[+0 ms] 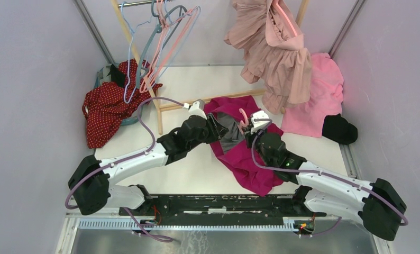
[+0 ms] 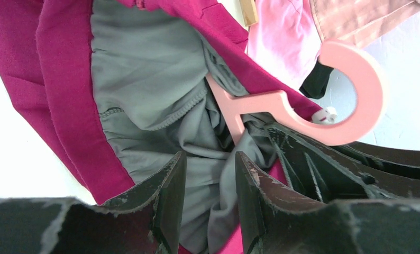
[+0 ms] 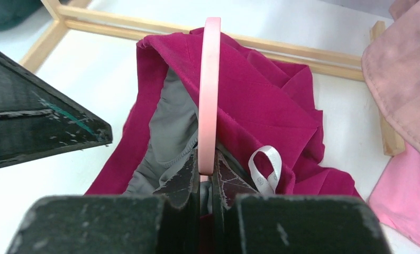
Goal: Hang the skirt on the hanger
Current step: Pick up the hanger at the center of the board, then place the hanger at the clothesline.
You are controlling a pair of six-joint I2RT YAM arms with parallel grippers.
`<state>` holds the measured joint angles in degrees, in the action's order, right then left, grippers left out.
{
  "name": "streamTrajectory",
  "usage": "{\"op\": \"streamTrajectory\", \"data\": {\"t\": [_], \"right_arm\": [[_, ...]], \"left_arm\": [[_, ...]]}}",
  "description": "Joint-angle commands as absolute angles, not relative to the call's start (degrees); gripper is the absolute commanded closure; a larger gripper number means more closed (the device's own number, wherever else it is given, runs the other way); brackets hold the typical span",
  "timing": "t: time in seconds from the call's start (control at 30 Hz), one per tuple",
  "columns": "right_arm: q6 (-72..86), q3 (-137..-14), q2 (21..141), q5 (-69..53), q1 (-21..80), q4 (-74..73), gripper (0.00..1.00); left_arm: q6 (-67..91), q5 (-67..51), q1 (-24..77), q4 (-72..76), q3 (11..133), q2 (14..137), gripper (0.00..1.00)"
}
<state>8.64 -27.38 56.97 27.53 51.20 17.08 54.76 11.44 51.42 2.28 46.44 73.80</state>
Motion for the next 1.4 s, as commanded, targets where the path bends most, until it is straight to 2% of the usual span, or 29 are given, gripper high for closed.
{"op": "streamTrajectory", "data": {"t": [0.0,0.3,0.73,1.37], "right_arm": [[8.48,-29.66,52.32,25.45,51.09,23.62,0.99],[6.21,-40.34,51.9,24.06,50.83,17.99,0.99],[2.95,-56.42,61.27,21.36,48.09,16.54,0.99],[3.01,-77.16,73.43,14.84,39.51,15.47,0.99]], "left_arm": [[51.57,12.6,50.97,2.75,45.92,71.12,0.54],[49.93,14.2,50.87,-4.3,47.69,64.48,0.54],[49.08,16.79,50.87,-16.66,49.39,52.3,0.53],[48.6,17.91,50.84,-26.89,54.95,48.0,0.53]]}}
